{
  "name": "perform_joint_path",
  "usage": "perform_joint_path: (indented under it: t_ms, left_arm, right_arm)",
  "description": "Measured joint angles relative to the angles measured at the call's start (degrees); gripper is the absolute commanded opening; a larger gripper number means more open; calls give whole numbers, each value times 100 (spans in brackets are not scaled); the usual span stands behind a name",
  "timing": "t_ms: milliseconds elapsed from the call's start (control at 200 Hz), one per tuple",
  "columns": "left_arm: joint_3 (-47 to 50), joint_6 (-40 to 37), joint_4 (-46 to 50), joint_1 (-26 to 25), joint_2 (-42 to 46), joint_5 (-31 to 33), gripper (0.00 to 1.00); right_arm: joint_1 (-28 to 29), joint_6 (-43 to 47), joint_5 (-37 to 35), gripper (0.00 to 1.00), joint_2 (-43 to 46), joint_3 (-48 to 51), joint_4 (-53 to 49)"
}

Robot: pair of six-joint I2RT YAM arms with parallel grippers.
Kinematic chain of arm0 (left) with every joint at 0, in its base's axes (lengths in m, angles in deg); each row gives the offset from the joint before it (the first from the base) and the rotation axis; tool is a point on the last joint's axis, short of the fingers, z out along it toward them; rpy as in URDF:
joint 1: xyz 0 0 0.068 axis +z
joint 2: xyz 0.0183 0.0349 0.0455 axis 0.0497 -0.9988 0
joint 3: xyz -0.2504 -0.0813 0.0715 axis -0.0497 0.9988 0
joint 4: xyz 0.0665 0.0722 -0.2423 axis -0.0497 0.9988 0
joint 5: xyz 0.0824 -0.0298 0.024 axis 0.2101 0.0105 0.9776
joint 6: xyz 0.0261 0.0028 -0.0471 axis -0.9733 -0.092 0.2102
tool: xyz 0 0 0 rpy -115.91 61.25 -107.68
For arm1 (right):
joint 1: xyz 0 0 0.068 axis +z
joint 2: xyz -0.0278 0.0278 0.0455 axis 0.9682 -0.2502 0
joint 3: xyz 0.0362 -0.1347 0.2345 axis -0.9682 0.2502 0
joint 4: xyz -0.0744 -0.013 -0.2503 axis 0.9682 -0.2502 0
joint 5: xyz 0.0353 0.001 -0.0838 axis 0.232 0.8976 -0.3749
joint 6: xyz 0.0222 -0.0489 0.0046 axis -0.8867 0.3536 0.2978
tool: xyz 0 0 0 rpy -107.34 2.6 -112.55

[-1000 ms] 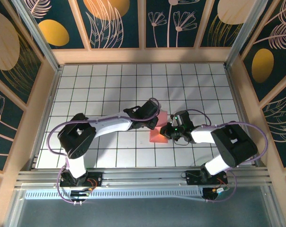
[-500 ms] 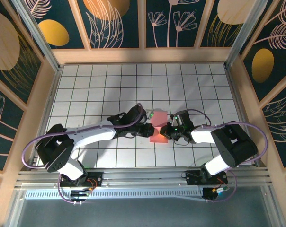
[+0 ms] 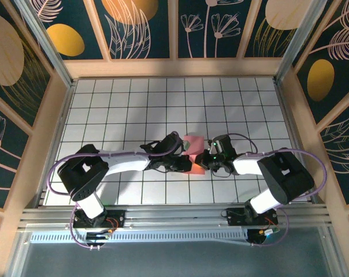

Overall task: Fold a paper plane with a square sheet of paper (fold left side to right side)
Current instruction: Fold the triangle a second time at the center of the table.

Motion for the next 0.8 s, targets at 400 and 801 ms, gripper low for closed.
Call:
perform_joint_path:
  t_ms: [400,801]
  left_arm:
    - [-262,-44,103,0,-439,221,0]
    - [-330,-133,160,0,-577,361,0]
  right_arm:
    - [7,2,-4,0,0,0,0]
    - [9,4,-7,0,0,0,0]
